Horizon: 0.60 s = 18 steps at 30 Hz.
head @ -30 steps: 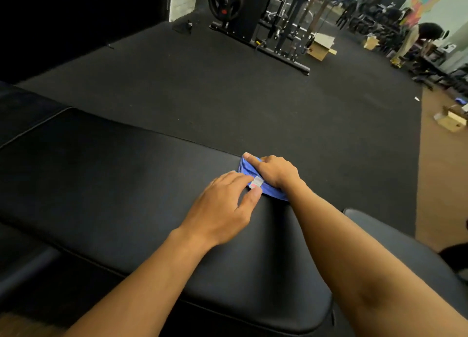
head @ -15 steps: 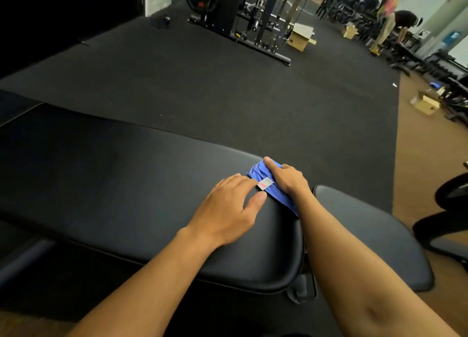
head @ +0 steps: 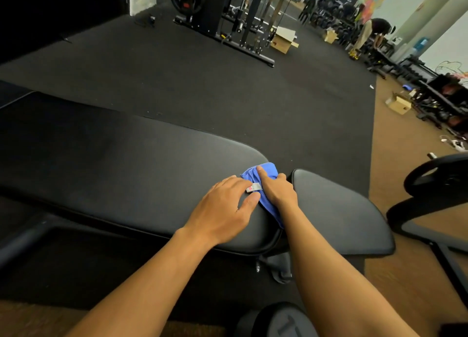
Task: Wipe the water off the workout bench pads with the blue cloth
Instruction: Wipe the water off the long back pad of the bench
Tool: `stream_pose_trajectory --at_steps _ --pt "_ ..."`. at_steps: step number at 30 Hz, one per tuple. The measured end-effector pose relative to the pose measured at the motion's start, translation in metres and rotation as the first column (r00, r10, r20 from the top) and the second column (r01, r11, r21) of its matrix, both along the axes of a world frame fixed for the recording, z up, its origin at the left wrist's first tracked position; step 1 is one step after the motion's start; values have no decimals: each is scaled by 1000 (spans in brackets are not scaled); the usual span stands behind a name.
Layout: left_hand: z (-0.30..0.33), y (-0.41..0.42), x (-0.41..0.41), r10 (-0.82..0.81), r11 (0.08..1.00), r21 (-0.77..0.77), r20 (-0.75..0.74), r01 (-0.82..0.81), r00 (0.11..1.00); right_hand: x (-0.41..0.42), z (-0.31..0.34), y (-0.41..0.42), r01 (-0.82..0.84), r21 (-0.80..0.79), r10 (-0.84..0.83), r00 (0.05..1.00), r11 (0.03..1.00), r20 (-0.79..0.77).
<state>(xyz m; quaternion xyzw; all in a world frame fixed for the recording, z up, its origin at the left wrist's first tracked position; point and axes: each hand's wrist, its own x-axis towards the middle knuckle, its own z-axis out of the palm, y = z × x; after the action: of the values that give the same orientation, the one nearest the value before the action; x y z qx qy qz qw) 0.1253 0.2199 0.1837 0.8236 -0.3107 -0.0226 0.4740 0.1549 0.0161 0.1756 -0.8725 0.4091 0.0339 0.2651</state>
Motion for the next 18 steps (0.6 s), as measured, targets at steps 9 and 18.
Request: stream_pose_trajectory --at_steps 9,18 --pt "-4 6 -38 -10 1000 8 15 9 1000 -42 1 17 27 62 -30 998 998 56" --pt "-19 -2 -77 -14 999 48 30 13 999 -97 -9 47 118 217 -158 971 969 177"
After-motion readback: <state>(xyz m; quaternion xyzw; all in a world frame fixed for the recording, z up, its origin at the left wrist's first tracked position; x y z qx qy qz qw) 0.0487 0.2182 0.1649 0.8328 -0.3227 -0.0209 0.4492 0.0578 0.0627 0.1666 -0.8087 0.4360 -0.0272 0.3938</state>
